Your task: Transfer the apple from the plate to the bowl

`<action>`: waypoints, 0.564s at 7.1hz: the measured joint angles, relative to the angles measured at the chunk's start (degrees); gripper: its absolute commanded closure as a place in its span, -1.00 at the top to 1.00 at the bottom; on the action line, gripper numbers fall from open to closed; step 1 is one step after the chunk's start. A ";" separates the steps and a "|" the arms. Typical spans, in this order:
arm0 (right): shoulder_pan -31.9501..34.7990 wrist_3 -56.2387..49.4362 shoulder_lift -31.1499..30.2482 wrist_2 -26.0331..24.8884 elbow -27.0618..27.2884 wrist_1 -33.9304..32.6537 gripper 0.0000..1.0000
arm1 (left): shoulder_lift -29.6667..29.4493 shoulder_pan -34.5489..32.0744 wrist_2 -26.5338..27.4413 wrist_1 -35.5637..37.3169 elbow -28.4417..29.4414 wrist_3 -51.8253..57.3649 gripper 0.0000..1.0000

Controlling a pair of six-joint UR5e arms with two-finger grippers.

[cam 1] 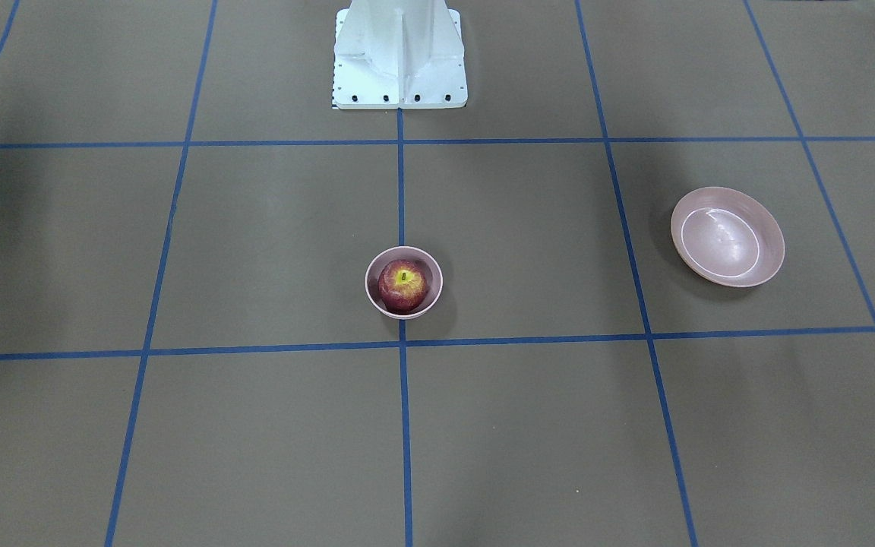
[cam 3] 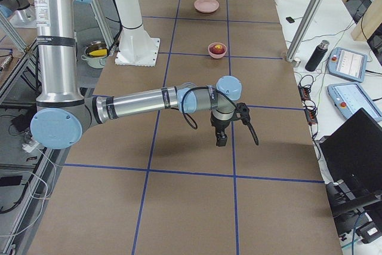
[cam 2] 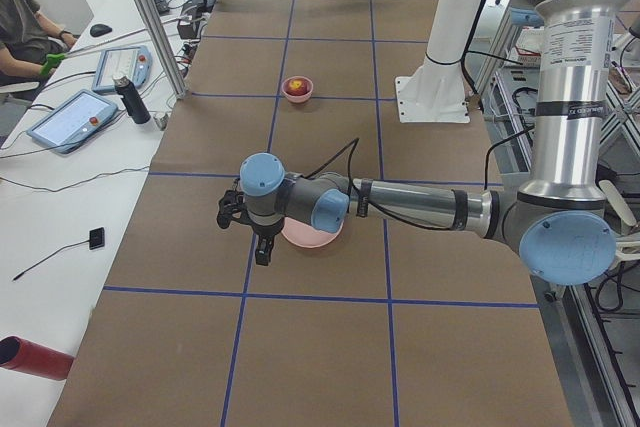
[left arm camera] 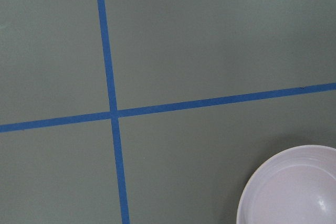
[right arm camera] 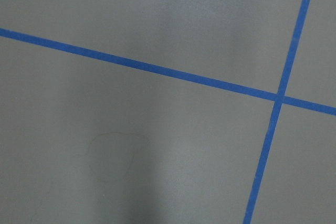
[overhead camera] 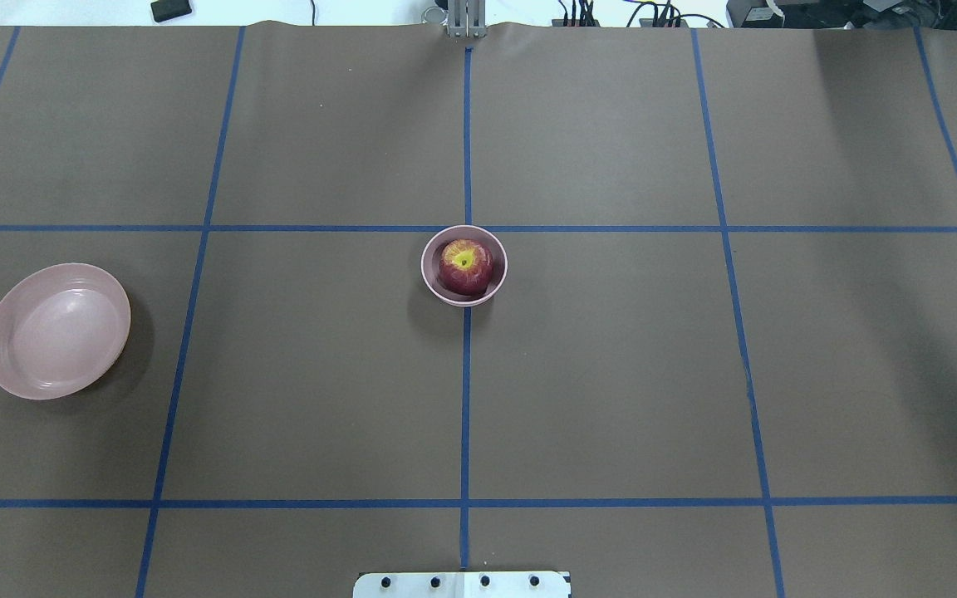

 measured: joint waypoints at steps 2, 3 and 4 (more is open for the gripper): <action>1.71 0.18 -0.66 0.42 -0.17 0.01 0.99 | -0.11 -0.55 -1.67 1.36 0.38 -0.03 0.96; 2.30 0.19 -1.08 0.66 -0.17 0.05 0.99 | 0.12 -0.67 -1.91 1.33 0.56 0.09 0.96; 2.57 0.29 -1.25 0.76 -0.11 0.07 0.99 | 0.51 -0.78 -2.00 0.83 0.34 0.36 0.96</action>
